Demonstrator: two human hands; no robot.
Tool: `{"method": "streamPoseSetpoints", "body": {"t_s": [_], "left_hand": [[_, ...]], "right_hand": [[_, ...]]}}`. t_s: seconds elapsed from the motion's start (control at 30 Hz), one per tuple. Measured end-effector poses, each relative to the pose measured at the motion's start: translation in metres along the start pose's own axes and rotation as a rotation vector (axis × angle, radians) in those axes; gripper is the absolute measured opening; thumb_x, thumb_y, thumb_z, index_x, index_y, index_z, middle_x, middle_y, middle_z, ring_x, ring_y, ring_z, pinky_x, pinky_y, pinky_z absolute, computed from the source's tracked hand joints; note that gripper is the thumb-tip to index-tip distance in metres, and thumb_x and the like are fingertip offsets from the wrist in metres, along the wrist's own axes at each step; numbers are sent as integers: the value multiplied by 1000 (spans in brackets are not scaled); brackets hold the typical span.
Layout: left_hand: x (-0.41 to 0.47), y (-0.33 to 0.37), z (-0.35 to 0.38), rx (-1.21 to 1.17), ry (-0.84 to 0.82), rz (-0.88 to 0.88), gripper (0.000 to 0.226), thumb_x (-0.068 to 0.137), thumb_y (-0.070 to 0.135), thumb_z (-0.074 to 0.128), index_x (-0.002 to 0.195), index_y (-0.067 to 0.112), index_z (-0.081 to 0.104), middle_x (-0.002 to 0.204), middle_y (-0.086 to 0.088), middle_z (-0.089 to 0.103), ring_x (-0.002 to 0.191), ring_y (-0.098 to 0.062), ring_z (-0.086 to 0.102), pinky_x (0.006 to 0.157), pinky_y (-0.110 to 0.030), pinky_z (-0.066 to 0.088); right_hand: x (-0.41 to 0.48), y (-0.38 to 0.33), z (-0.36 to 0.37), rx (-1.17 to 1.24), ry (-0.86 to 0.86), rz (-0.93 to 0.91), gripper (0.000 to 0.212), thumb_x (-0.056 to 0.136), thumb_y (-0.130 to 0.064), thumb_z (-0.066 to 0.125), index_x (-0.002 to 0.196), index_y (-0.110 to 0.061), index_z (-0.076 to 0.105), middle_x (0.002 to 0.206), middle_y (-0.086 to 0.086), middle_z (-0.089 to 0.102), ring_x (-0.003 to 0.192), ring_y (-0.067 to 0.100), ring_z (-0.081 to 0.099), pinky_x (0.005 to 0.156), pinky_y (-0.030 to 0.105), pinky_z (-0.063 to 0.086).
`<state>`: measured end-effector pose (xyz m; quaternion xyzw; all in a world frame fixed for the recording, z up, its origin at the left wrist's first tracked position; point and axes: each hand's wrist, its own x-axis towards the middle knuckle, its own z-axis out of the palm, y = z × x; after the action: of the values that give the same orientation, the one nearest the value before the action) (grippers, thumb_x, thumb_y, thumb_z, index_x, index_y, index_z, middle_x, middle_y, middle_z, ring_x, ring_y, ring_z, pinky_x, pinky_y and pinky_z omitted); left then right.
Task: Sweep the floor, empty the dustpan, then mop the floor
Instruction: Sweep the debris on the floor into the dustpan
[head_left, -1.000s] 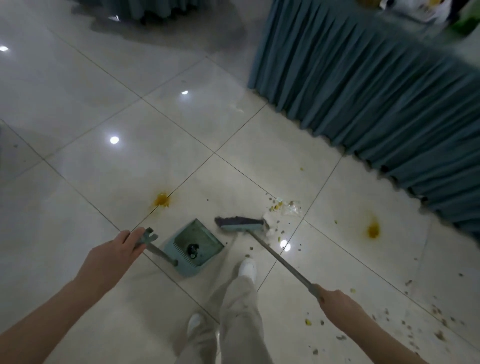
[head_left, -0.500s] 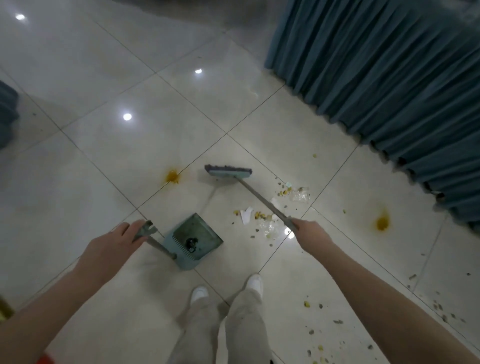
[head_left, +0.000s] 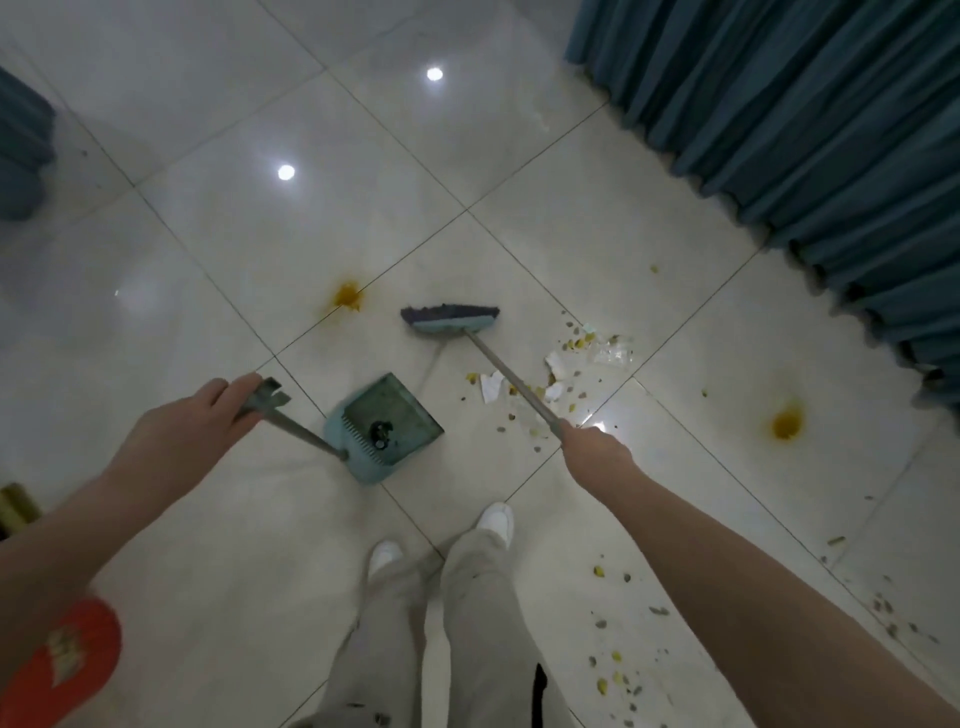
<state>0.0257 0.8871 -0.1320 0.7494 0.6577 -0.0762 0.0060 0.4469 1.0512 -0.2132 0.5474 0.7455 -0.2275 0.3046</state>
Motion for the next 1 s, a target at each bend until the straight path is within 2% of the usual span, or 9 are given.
{"method": "streamPoseSetpoints", "body": {"t_s": [0.07, 0.13, 0.23, 0.37, 0.57, 0.67, 0.73, 0.87, 1.0], "left_hand": [[-1, 5, 4, 7, -55, 5, 48, 72, -2, 73, 118, 4, 60, 106, -14, 53, 52, -31, 52, 31, -33, 43], [-4, 15, 5, -47, -61, -60, 38, 84, 7, 62, 121, 5, 55, 100, -17, 57, 51, -34, 54, 34, -33, 43], [-14, 32, 5, -207, 0, -152, 39, 83, 15, 70, 117, 8, 52, 86, -16, 61, 41, -33, 52, 36, -29, 38], [-34, 51, 4, -292, -36, -232, 34, 93, 25, 56, 123, 11, 49, 98, -17, 61, 52, -35, 58, 43, -28, 37], [-54, 72, 1, -337, -58, -242, 38, 95, 34, 45, 128, 14, 44, 103, -18, 60, 60, -39, 61, 47, -45, 50], [-54, 75, -5, -335, -77, -263, 39, 97, 35, 41, 131, 15, 43, 108, -17, 59, 67, -39, 62, 50, -41, 48], [-52, 73, -7, -288, -75, -209, 38, 97, 35, 42, 131, 17, 42, 110, -14, 59, 64, -35, 62, 49, -42, 50], [-35, 72, -12, -246, -73, -152, 35, 95, 23, 53, 128, 18, 43, 112, -13, 60, 63, -27, 58, 49, -44, 53], [-3, 67, -21, -250, -40, -193, 37, 95, 36, 46, 127, 17, 45, 105, -11, 62, 59, -32, 62, 47, -40, 51]], "right_hand": [[-28, 22, 17, -34, -16, 14, 41, 101, -14, 31, 139, -27, 34, 79, 2, 48, 72, 22, 53, 60, 32, 45], [-61, 39, 36, -66, -24, 36, 38, 101, -16, 31, 137, -28, 32, 72, -1, 43, 63, 19, 51, 55, 32, 44], [-114, 60, 68, -99, -32, 68, 37, 101, -16, 33, 135, -29, 33, 68, -3, 39, 53, 15, 43, 49, 30, 40], [-185, 81, 105, -151, -105, 132, 42, 100, -16, 35, 139, -33, 28, 68, -4, 39, 52, 13, 41, 48, 28, 37], [-268, 97, 132, -124, -95, 203, 37, 104, -28, 31, 140, -36, 29, 68, -6, 37, 50, 10, 38, 44, 23, 31], [-288, 107, 132, -9, -102, 277, 36, 103, -36, 28, 139, -41, 35, 80, -2, 57, 66, 17, 59, 52, 27, 43], [-296, 115, 125, 70, -83, 335, 36, 103, -41, 28, 137, -45, 39, 89, -1, 65, 76, 19, 65, 58, 28, 48], [-295, 131, 98, 194, -2, 363, 40, 100, -55, 25, 133, -44, 44, 90, -2, 66, 70, 15, 62, 60, 30, 51], [-247, 146, 58, 324, 133, 381, 44, 95, -66, 26, 118, -43, 54, 73, -4, 63, 58, 15, 61, 48, 26, 45]]}}
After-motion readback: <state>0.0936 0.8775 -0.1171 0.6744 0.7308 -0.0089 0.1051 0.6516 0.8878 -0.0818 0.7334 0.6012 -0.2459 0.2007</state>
